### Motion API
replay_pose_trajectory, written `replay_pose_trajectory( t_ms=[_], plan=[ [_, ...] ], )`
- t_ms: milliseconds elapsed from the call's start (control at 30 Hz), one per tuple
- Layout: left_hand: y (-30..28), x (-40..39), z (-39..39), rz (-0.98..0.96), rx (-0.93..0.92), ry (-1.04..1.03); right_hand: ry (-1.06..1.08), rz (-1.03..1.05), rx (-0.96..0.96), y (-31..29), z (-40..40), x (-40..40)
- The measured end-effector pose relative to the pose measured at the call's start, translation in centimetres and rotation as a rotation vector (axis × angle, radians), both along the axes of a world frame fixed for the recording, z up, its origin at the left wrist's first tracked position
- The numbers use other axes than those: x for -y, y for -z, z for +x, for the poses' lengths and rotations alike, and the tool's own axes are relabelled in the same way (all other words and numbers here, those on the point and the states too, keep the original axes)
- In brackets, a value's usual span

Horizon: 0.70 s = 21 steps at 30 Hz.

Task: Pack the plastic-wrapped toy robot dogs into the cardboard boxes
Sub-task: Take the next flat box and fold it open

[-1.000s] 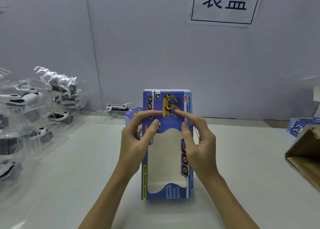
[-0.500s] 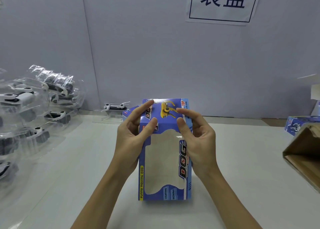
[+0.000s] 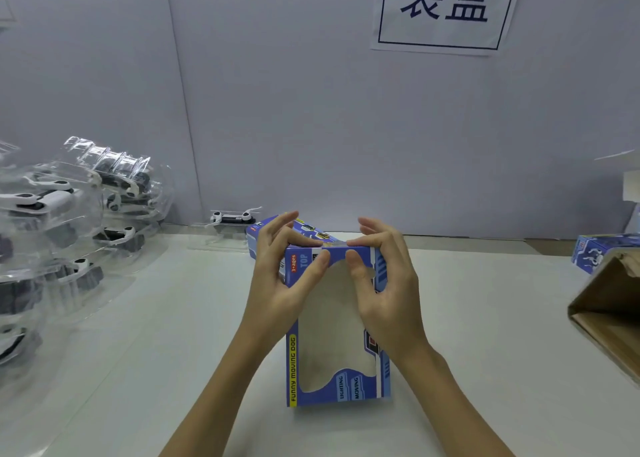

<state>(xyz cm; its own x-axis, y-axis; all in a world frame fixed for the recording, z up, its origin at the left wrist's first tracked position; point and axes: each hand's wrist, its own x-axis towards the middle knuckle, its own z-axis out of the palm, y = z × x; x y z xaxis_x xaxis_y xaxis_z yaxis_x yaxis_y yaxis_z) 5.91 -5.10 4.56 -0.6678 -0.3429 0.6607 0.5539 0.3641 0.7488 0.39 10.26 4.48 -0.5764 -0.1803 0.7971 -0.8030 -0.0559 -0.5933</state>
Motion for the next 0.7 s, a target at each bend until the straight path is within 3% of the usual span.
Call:
replay_pose_trajectory(
  t_ms=[167,233,300,367,467,533,600,700],
  plan=[
    [-0.2,-0.1,0.0,0.177,0.122,0.132,0.141,-0.078,-0.018,0.4,-0.3,0.0],
    [-0.1,-0.5,0.0,0.161,0.072,0.039,0.221,-0.051,0.010,0.3,-0.5,-0.1],
    [0.2,-0.7,0.0,0.024,0.003,-0.103,0.301,0.016,-0.037,0.2,-0.6,-0.3],
    [0.4,-0.4,0.2,-0.083,-0.052,-0.141,0.169,0.045,0.013,0.2,-0.5,-0.1],
    [0.4,0.0,0.1,-0.072,-0.083,-0.035,-0.190,-0.032,0.268,0.0,-0.1,0.2],
    [0.2,0.3,-0.2,-0.117,-0.060,-0.046,-0.226,-0.048,0.335,-0.3,0.0,-0.1],
    [0.1,0.5,-0.3,-0.013,0.043,0.012,-0.271,-0.107,0.433,-0.4,-0.4,-0.5],
    [0.1,1.1,-0.2,0.228,0.305,0.271,-0.362,-0.201,0.506,-0.4,-0.8,-1.0]
  ],
)
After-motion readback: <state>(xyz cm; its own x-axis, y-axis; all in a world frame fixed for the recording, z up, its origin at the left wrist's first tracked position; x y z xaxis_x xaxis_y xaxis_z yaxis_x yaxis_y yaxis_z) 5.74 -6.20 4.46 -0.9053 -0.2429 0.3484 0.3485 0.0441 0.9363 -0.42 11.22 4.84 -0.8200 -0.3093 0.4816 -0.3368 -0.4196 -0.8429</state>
